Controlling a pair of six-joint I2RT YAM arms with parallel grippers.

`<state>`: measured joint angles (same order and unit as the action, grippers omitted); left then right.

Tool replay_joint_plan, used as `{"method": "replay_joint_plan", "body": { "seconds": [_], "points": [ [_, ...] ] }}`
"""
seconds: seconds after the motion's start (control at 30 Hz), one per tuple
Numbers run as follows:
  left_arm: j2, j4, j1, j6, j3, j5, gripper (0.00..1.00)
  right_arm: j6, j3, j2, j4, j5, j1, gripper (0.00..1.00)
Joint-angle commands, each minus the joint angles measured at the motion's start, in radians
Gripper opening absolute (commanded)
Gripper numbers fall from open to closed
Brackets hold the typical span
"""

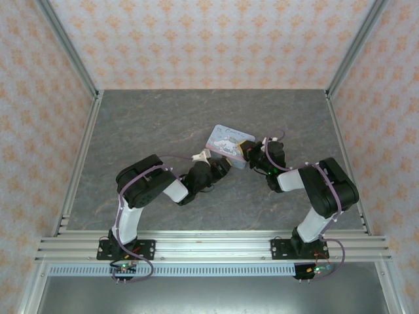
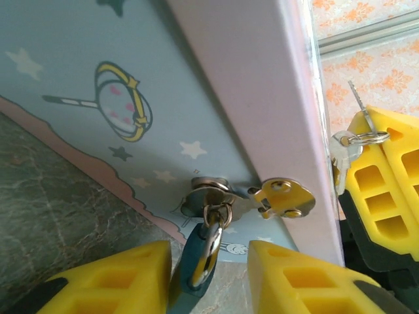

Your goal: Unlock a padlock with a key

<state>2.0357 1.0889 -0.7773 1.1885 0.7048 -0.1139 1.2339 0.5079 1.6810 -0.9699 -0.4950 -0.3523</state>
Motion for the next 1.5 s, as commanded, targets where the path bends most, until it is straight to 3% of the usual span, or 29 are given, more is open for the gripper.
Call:
{"method": "replay_joint_plan", "body": {
  "seconds": [0.0, 0.67, 1.0, 1.47],
  "points": [
    [-0.017, -0.004, 0.001, -0.004, 0.000, 0.039, 0.33, 0.002, -0.022, 0.032, 0.055, -0.022, -0.003, 0.00],
    [0.007, -0.113, -0.002, -0.053, 0.048, 0.003, 0.26, 0.007, -0.025, 0.040, 0.043, -0.025, -0.003, 0.00],
    [-0.016, -0.188, 0.005, -0.044, 0.059, -0.024, 0.00, 0.002, -0.018, 0.024, 0.042, -0.043, -0.001, 0.00],
    [-0.158, -0.318, 0.096, -0.058, 0.070, -0.276, 0.00, -0.142, -0.085, -0.338, 0.303, -0.128, 0.002, 0.00]
  ]
}}
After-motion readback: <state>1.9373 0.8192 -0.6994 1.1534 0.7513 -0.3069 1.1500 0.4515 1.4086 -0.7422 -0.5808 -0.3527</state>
